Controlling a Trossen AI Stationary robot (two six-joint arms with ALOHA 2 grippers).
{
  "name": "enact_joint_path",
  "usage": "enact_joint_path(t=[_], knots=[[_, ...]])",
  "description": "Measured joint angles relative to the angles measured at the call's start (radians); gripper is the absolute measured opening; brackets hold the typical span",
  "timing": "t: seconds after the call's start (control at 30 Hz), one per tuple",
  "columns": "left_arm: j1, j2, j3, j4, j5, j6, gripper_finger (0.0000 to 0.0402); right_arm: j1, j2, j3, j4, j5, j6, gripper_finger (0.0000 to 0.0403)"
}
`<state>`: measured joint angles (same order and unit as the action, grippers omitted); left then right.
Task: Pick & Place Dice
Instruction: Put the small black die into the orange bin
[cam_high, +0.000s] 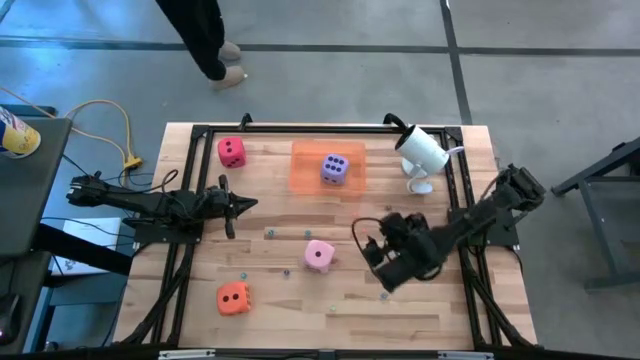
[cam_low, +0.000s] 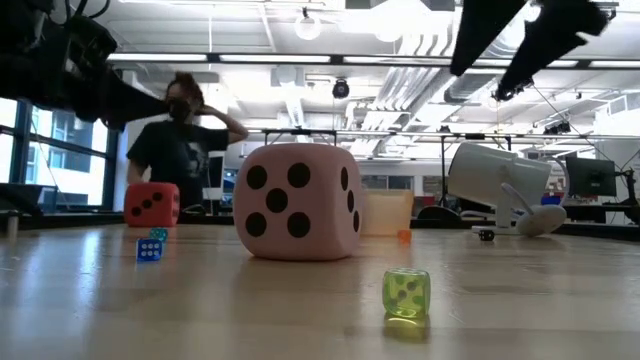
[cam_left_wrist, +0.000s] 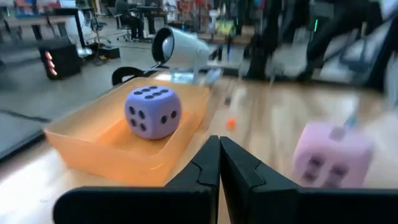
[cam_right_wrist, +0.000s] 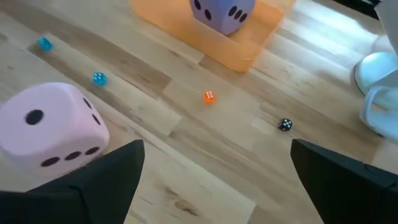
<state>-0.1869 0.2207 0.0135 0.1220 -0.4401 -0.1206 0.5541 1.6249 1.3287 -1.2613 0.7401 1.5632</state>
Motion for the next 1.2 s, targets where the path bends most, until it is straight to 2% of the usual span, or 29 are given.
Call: enact_joint_path(t=[0.1,0.13,0.27,0.4,0.5,0.63,0.73,0.83,1.0,1.2], knots=[[-0.001,0.001,0.0,0.013,0.018,-0.23,0.0001,0.05,0.0,-0.027,-0.025,0.04,0.07,0.0394],[-0.001,0.003,0.0,0.02,0.021,-0.262,0.0001,0.065,0.0,-0.037,-0.032,0.047,0.08,0.0394],[-0.001,0.003,0.0,0.037,0.02,-0.252,0.0001,0.108,0.0,-0.111,-0.042,0.046,0.149,0.0394],[-0.016,0.005,0.0,0.035,0.021,-0.263,0.0001,0.15,0.0,-0.229,-0.04,0.028,0.307,0.0394],[-0.032,0.005,0.0,0.026,0.021,-0.232,0.0001,0.194,0.001,-0.314,0.03,0.057,0.389,0.0394],[-0.05,0.01,0.0,0.011,0.021,-0.225,0.0001,0.226,0.001,-0.384,0.205,0.246,0.361,0.0394],[-0.057,0.013,0.0,0.063,0.022,-0.262,0.0001,0.235,0.001,-0.417,0.276,0.32,0.317,0.0394],[-0.073,0.012,0.0,0.194,0.042,-0.224,0.0001,0.229,0.001,-0.423,0.305,0.329,0.327,0.0394],[-0.091,0.012,0.0,0.311,0.134,0.01,0.0001,0.207,0.001,-0.423,0.385,0.331,0.293,0.0394],[-0.114,0.04,0.0,0.31,0.139,-0.072,0.0001,0.134,0.001,-0.422,0.497,0.282,0.262,0.0394]])
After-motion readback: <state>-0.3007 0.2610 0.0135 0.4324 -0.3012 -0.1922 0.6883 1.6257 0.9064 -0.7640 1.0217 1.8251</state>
